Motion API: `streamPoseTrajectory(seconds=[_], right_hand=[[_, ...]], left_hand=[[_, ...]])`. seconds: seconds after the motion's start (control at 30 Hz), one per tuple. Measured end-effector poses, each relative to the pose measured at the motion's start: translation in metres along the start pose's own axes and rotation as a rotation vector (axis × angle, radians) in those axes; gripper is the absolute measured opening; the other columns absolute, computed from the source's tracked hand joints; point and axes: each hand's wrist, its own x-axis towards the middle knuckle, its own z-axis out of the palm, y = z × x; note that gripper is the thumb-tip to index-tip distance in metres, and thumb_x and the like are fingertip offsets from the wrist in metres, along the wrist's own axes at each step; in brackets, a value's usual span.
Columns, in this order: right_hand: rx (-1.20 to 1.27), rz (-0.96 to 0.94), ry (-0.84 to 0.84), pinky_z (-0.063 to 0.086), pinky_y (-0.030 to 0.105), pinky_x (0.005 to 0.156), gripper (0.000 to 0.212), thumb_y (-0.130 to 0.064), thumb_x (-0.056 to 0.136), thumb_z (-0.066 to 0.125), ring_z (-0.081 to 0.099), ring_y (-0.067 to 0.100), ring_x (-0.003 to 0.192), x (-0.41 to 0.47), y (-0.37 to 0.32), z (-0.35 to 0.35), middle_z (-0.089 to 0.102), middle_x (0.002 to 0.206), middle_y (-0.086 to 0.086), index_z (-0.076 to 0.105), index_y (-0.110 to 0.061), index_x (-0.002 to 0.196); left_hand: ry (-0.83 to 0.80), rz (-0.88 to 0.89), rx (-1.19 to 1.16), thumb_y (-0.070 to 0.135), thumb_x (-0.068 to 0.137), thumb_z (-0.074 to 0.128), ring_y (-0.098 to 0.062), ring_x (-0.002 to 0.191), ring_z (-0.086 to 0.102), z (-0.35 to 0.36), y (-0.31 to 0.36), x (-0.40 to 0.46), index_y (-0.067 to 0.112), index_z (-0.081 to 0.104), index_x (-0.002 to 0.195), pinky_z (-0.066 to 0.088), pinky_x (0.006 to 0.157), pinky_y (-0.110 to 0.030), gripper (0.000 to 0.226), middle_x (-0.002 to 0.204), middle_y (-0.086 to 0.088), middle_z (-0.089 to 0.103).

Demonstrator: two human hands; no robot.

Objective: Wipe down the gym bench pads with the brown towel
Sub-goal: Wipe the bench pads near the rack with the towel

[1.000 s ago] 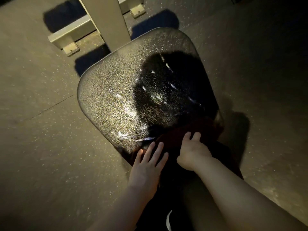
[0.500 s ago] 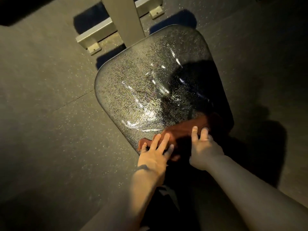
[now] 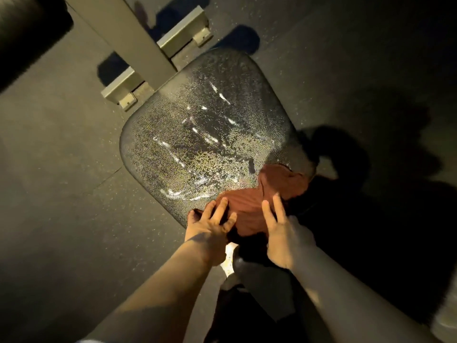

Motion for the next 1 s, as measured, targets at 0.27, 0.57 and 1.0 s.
streamPoseTrajectory(seconds=[0.27,0.57,1.0], right_hand=[[0.42,0.156,0.544,0.009,0.037,0.121,0.063,-0.032,0.101,0.045,0.005,0.028,0.15,0.022,-0.026,0.008,0.007,0.164,0.009,0.019,-0.015,0.156],[0.515,0.308,0.962,0.008,0.041,0.122,0.065,-0.049,0.099,0.021,-0.002,0.022,0.151,0.088,-0.043,0.068,0.009,0.165,0.008,0.016,-0.018,0.156],[0.395,0.329,1.194,0.019,0.045,0.12,0.059,-0.043,0.103,0.024,0.004,0.026,0.151,0.111,-0.04,0.09,0.018,0.162,0.013,0.028,-0.011,0.153]], left_hand=[[0.084,0.02,0.127,0.048,0.101,0.046,-0.027,0.147,-0.028,0.012,-0.006,0.002,0.034,-0.022,0.153,-0.003,0.122,-0.053,0.087,0.154,-0.005,-0.043],[0.903,0.517,0.07,0.051,0.094,0.045,-0.038,0.144,0.031,0.086,-0.062,0.054,0.019,0.045,0.147,0.023,0.118,-0.048,0.062,0.156,-0.018,0.033],[1.211,0.733,0.33,0.048,0.1,0.035,-0.028,0.148,0.022,0.102,-0.101,0.112,0.024,0.039,0.15,0.014,0.121,-0.045,0.055,0.16,-0.008,0.028]])
